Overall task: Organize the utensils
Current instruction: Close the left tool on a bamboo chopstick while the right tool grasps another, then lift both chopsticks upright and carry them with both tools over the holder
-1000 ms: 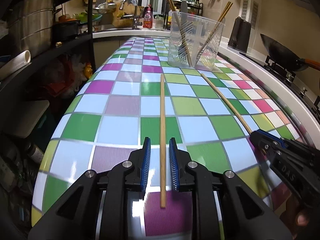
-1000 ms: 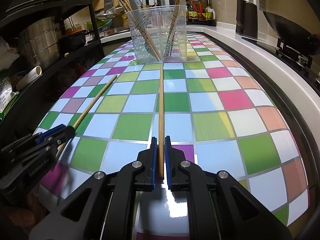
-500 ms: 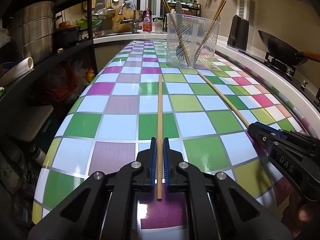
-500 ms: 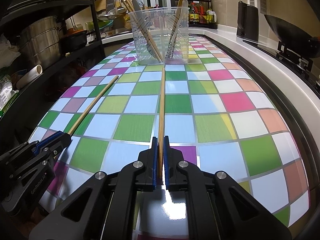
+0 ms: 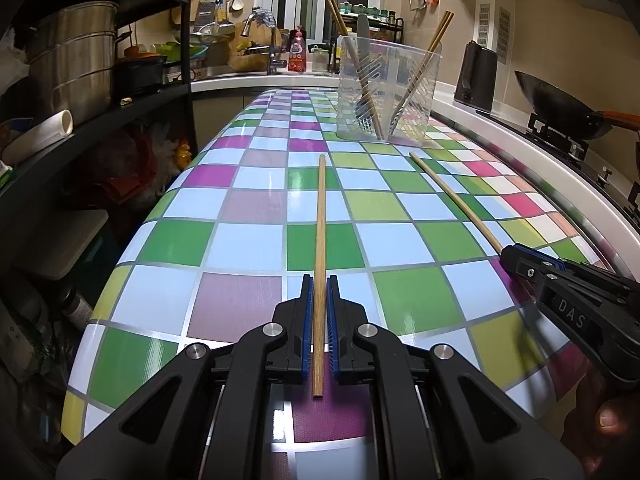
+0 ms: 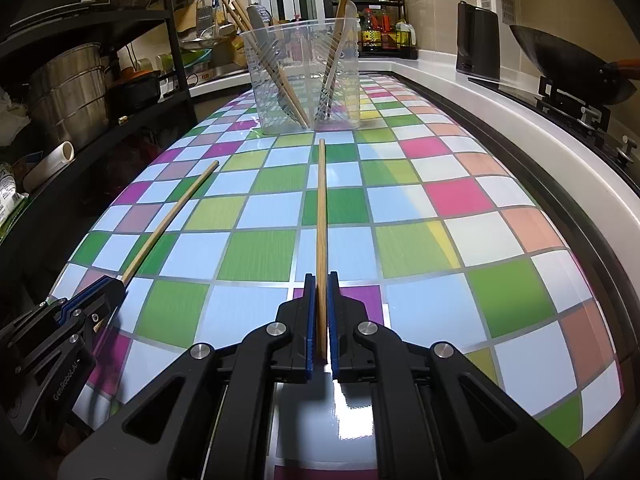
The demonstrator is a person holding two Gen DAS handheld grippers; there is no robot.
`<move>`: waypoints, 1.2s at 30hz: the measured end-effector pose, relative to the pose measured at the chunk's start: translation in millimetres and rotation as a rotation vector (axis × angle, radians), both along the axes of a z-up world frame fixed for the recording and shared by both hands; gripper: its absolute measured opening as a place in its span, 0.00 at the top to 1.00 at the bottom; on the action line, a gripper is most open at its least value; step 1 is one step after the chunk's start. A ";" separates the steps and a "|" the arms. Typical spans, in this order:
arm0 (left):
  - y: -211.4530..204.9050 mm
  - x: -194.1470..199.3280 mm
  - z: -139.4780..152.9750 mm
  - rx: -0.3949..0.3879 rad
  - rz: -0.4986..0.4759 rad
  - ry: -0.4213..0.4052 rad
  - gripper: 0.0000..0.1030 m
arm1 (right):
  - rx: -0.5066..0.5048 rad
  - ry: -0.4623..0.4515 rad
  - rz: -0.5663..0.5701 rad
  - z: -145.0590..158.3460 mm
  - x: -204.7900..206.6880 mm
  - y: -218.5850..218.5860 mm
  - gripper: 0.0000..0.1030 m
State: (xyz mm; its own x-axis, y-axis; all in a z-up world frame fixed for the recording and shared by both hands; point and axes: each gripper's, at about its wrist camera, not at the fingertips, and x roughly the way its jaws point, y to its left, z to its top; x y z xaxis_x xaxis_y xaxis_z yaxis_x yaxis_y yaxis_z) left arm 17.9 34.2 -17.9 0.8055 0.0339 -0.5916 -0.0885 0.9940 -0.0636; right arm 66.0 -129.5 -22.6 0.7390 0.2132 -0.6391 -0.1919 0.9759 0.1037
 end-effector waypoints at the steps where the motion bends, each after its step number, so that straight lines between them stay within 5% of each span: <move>1: 0.3 0.0 -0.2 -0.001 0.001 -0.002 0.93 | 0.000 0.000 0.000 0.1 0.0 0.0 0.94; 19: -1.2 0.4 1.7 0.001 -0.013 0.002 0.94 | -0.004 -0.008 0.011 0.7 1.4 0.2 0.95; 36: 0.8 -17.6 68.5 0.100 -0.038 -0.199 0.94 | -0.013 -0.215 0.018 65.3 -13.3 -5.8 0.95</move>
State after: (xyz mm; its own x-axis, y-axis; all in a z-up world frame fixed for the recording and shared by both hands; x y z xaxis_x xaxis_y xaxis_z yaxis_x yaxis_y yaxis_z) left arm 0.3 35.1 50.6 0.9080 0.0518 -0.4157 -0.0463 0.9987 0.0233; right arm 52.7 -135.3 42.7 0.8550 0.2205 -0.4694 -0.2257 0.9731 0.0461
